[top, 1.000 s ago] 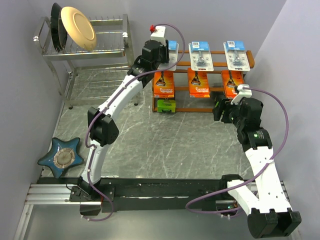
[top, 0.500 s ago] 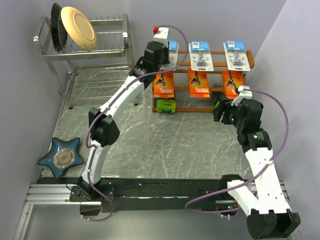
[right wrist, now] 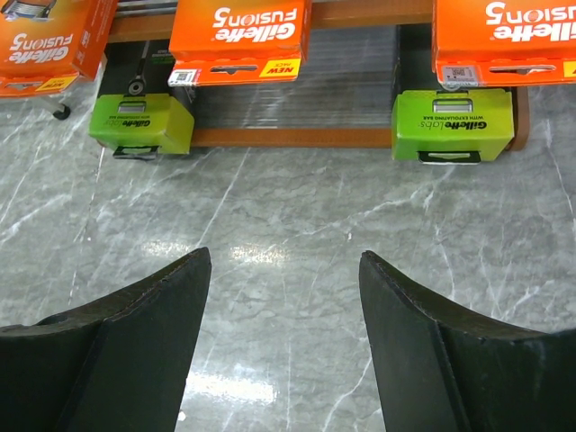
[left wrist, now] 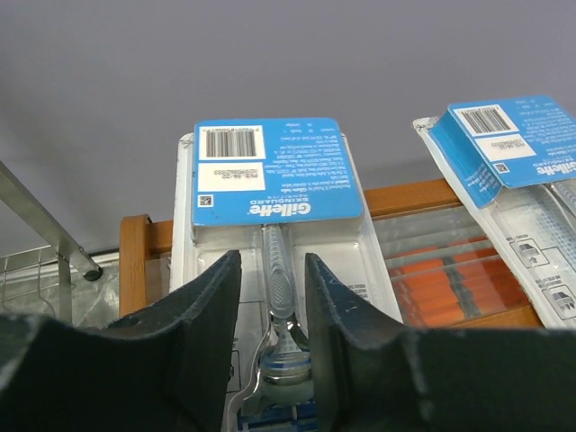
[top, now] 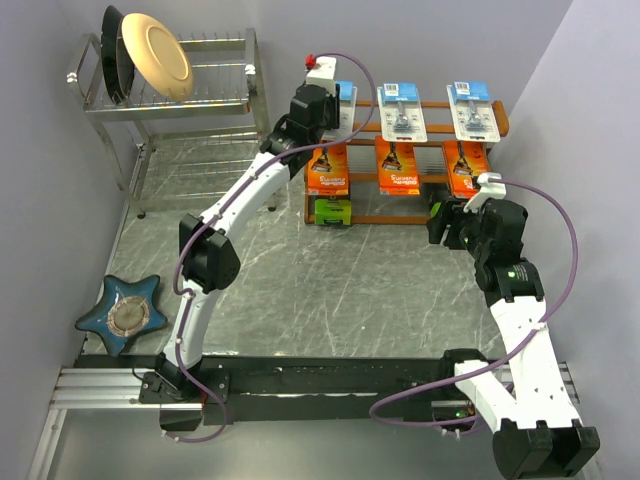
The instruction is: Place and organize the shaving razors onto the shelf
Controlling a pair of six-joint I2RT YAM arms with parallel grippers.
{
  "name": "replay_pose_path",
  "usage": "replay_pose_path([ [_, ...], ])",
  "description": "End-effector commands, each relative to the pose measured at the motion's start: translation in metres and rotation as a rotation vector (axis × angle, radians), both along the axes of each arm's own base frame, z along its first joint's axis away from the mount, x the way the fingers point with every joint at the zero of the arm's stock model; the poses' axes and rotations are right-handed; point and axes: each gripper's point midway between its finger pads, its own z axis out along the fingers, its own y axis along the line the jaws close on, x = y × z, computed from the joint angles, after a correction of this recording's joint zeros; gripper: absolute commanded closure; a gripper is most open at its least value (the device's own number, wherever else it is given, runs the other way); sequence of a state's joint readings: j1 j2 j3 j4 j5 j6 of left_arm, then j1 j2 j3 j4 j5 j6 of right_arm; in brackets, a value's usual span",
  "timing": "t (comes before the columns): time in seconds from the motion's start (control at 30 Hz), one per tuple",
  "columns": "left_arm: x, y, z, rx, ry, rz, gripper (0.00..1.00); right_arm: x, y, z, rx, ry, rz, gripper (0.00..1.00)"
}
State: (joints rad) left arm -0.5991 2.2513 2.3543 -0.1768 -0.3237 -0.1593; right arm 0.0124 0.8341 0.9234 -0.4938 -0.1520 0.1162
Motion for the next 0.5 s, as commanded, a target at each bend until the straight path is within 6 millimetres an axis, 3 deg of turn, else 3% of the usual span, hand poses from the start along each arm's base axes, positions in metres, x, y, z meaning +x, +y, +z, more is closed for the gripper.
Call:
replay_pose_path([
  [0.0, 0.001, -0.001, 0.011, -0.014, -0.034, 0.017, 0.63, 0.003, 0.001, 0.01, 0.02, -0.048, -0.001, 0.26],
  [0.2, 0.004, 0.003, -0.009, -0.01, 0.011, 0.053, 0.8, 0.004, 0.001, 0.009, 0.024, -0.044, -0.005, 0.26],
  [0.47, 0.011, 0.017, -0.019, -0.039, 0.028, 0.159, 0.75, 0.005, -0.007, 0.009, 0.02, -0.039, -0.031, 0.26],
])
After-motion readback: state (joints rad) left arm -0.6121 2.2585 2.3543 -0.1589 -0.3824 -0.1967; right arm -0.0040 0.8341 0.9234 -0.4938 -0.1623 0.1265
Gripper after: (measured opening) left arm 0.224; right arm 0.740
